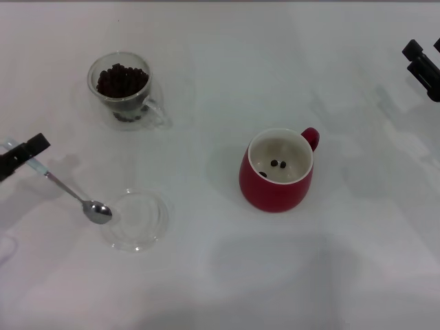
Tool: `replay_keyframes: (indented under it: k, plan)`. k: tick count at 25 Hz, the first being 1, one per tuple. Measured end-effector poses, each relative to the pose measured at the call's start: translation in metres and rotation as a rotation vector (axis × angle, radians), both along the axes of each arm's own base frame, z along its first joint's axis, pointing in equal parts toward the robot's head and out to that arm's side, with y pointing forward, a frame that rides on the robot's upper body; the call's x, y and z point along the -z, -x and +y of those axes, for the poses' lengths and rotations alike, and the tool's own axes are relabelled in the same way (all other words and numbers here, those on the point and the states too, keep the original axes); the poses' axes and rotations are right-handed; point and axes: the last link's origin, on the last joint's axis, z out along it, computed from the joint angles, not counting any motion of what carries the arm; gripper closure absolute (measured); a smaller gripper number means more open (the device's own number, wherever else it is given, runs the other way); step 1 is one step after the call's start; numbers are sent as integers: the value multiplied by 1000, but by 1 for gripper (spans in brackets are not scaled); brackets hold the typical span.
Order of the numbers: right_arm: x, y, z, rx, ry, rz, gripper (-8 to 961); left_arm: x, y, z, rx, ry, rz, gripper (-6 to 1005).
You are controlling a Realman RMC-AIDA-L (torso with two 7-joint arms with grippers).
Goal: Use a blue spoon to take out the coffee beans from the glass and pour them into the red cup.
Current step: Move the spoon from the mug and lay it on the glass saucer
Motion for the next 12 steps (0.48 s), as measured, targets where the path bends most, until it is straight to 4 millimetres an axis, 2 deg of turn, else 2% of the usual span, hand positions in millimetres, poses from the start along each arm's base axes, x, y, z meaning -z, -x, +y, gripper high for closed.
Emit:
replay_keyframes:
  k: [12]
  plan:
    - [1, 2, -1, -11, 5, 4, 198, 37, -21, 15, 23, 69, 9, 873]
